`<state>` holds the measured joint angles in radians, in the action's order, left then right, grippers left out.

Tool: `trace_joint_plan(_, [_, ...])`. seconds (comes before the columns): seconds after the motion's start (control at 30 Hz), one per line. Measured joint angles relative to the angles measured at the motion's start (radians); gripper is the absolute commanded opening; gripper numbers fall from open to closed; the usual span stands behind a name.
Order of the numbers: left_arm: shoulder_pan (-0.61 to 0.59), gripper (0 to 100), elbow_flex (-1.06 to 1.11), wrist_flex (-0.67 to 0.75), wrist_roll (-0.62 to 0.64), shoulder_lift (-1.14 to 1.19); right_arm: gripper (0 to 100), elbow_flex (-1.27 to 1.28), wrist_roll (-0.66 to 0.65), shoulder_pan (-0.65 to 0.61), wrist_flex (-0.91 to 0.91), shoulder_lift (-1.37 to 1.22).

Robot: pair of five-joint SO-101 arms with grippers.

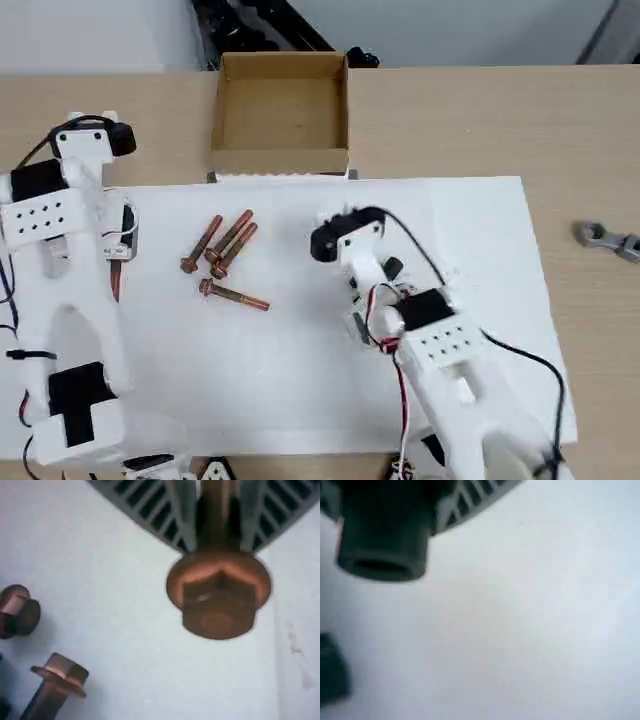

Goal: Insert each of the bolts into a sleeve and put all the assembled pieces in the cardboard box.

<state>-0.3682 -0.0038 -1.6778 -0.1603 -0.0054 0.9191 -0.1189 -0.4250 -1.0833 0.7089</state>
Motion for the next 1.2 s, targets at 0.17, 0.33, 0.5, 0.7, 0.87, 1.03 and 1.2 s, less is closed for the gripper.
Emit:
trace_joint_plan(0.17, [0.0,0,-0.008,-0.003,0.0,-0.172,0.2,-0.241,-0.044,0.061,-0.184,0.218])
trace_joint_plan(0.33, [0.049,0,-0.003,-0.003,0.0,-0.365,0.2,-0.322,-0.048,0.147,-0.267,0.382])
trace_joint_plan(0.5, [0.109,0,0.077,0.044,0.068,-0.509,0.2,-0.222,-0.048,0.175,-0.189,0.594])
trace_joint_plan(0.7, [0.184,0,0.273,0.215,0.104,-0.643,0.1,0.068,-0.048,0.18,0.02,0.743])
trace_joint_plan(0.87, [0.249,0,0.529,0.404,0.109,-0.727,0.1,0.176,-0.032,0.138,0.163,0.758])
trace_joint_plan(1.03, [0.264,0,0.747,0.545,0.112,-0.861,0.1,0.178,-0.028,0.057,0.25,0.767])
trace_joint_plan(1.2, [0.264,0,0.847,0.571,0.11,-1.023,0.0,0.178,-0.069,0.015,0.262,0.786])
